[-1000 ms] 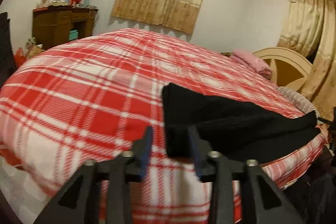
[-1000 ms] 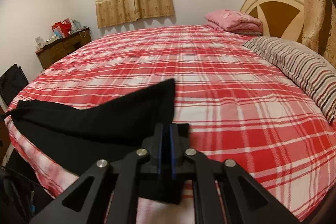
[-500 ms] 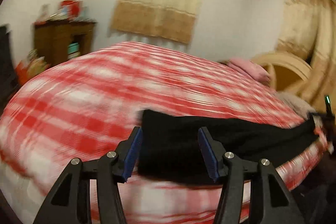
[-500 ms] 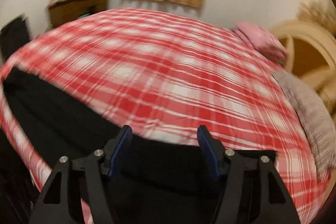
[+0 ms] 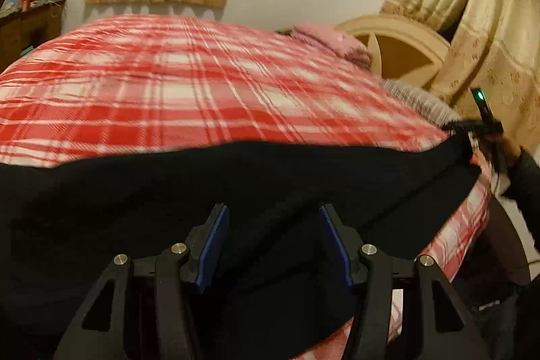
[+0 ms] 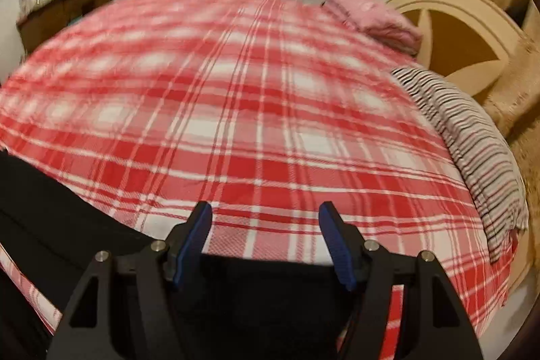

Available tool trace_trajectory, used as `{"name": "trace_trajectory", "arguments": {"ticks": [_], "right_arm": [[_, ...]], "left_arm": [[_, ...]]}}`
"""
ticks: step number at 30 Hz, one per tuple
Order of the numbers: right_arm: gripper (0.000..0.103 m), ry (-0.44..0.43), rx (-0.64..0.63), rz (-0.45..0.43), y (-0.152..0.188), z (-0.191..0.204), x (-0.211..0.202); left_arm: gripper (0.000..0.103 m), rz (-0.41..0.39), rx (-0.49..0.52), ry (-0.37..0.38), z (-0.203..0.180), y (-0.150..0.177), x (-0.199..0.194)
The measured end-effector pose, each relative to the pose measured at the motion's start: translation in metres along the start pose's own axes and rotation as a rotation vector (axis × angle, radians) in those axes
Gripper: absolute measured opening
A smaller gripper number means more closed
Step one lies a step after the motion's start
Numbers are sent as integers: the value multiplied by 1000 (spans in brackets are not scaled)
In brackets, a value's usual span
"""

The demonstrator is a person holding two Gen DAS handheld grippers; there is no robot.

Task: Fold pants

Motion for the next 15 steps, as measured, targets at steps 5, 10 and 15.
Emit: {"name": "trace_trajectory", "arguments": {"ticks": [5,10,15], "right_arm": [[67,3,-128,127,20,20,15],[66,-80,-213,202,68,40,-16],[66,-78,-305,274,131,51,-42]], "left_arm": [[57,57,25,24,-5,26,-9],[57,68,27,50,-7,38,-19],[57,93,63,52,-13,52,-26]]}}
Point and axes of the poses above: each gripper's, at about its wrist camera, not at the fingertips, and x roughly the way its jaws point, z to its left, y to its underside, the point moved 8 cm from there along x, roughly the way its jaws point, and after that the axes turned 3 degrees about y, right-handed, at the moved point
